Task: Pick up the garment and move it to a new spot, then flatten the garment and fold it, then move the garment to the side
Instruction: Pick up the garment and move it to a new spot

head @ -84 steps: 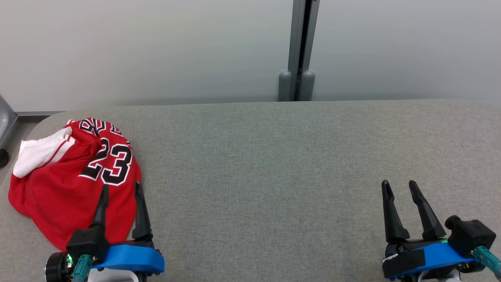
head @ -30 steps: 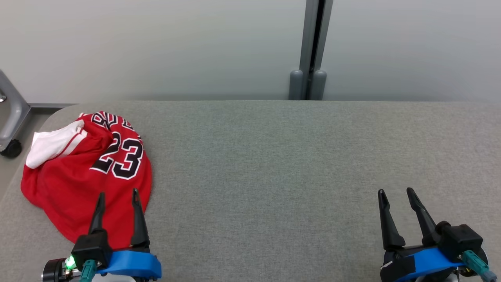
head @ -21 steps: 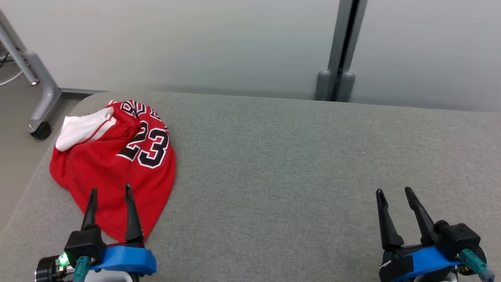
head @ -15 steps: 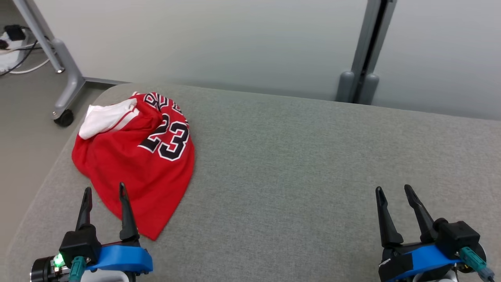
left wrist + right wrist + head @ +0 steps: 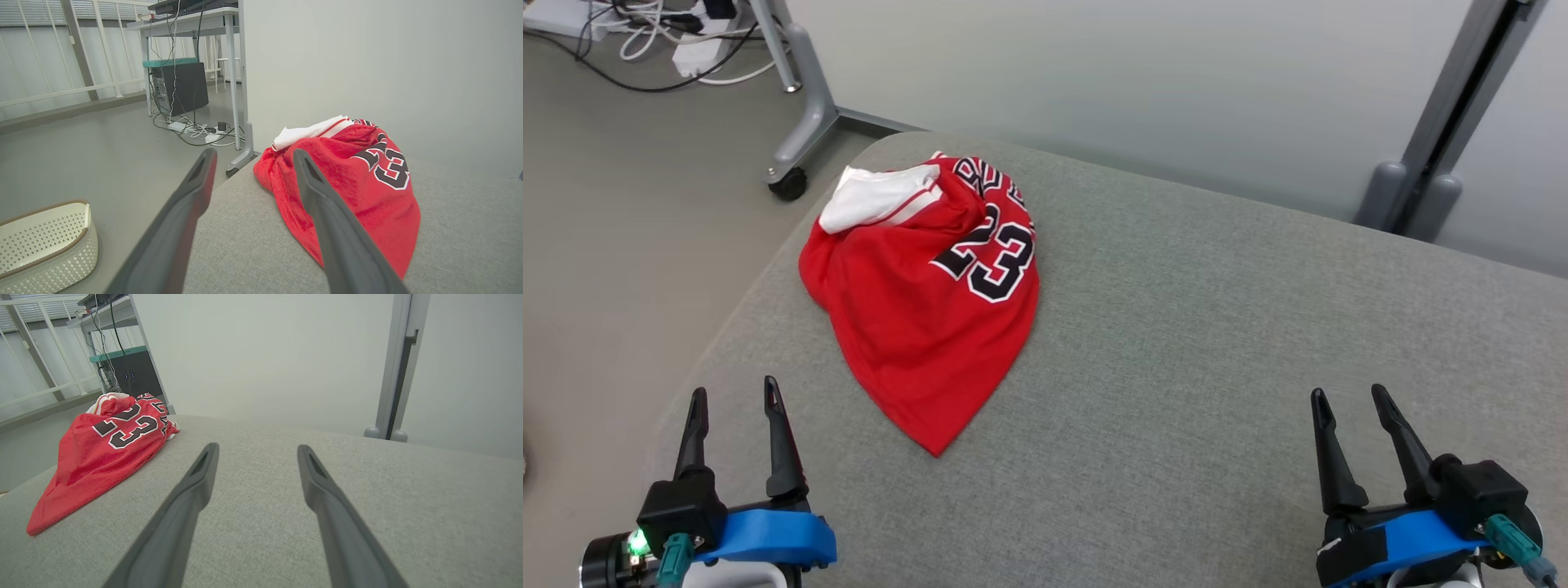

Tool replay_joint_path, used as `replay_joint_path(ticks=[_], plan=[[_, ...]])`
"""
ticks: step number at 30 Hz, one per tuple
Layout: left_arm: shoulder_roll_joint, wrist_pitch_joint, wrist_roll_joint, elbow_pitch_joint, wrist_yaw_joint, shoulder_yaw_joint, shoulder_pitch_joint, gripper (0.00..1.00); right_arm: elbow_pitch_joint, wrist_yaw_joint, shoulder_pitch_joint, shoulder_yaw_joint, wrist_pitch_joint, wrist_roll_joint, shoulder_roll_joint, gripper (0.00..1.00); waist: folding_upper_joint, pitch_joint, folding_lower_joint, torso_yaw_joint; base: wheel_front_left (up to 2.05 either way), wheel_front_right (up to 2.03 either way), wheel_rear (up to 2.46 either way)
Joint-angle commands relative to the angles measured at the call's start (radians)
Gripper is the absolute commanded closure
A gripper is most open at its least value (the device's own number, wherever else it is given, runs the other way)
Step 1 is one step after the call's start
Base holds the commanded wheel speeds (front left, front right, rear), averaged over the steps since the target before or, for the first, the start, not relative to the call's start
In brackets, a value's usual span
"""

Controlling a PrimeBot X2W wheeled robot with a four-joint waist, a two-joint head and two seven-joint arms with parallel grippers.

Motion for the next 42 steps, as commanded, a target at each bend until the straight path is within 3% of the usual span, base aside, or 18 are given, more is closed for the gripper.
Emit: replay_joint_path(ticks=[1, 9, 16, 22, 32, 42], plan=[[0.003, -0.005, -0.008, 0.002, 0.002, 0.001, -0.008, 0.00, -0.002, 0.000, -0.008, -0.003, -0.003, -0.010, -0.006, 0.00, 0.0000, 0.017, 0.0000, 0.034, 0.00, 0.00, 0.00], [0.008, -0.005, -0.015, 0.002, -0.002, 0.013, -0.009, 0.00, 0.003, 0.000, -0.010, -0.003, -0.003, -0.012, -0.006, 0.00, 0.0000, 0.020, 0.0000, 0.060, 0.00, 0.00, 0.00], [0.015, -0.005, -0.032, 0.003, -0.010, 0.028, -0.048, 0.00, 0.004, 0.000, -0.021, 0.007, -0.003, -0.015, -0.006, 0.00, 0.0000, 0.032, 0.0000, 0.023, 0.00, 0.00, 0.00], [0.054, -0.005, -0.055, 0.010, -0.029, 0.055, -0.183, 0.00, -0.023, 0.000, -0.043, 0.002, 0.010, -0.048, -0.006, 0.00, 0.0000, 0.075, 0.0000, -0.044, 0.00, 0.00, 0.00], [0.174, 0.046, -0.063, 0.072, -0.056, 0.083, -0.511, 0.00, -0.146, 0.000, -0.091, -0.017, 0.054, -0.085, -0.029, 0.00, 0.0000, 0.224, 0.0000, -0.190, 0.00, 0.00, 0.00], [0.223, 0.151, -0.081, 0.278, -0.069, 0.071, -0.694, 0.00, -0.250, 0.000, -0.111, -0.037, 0.081, -0.073, -0.061, 0.00, 0.0000, 0.349, 0.0000, -0.283, 0.00, 0.00, 0.00]])
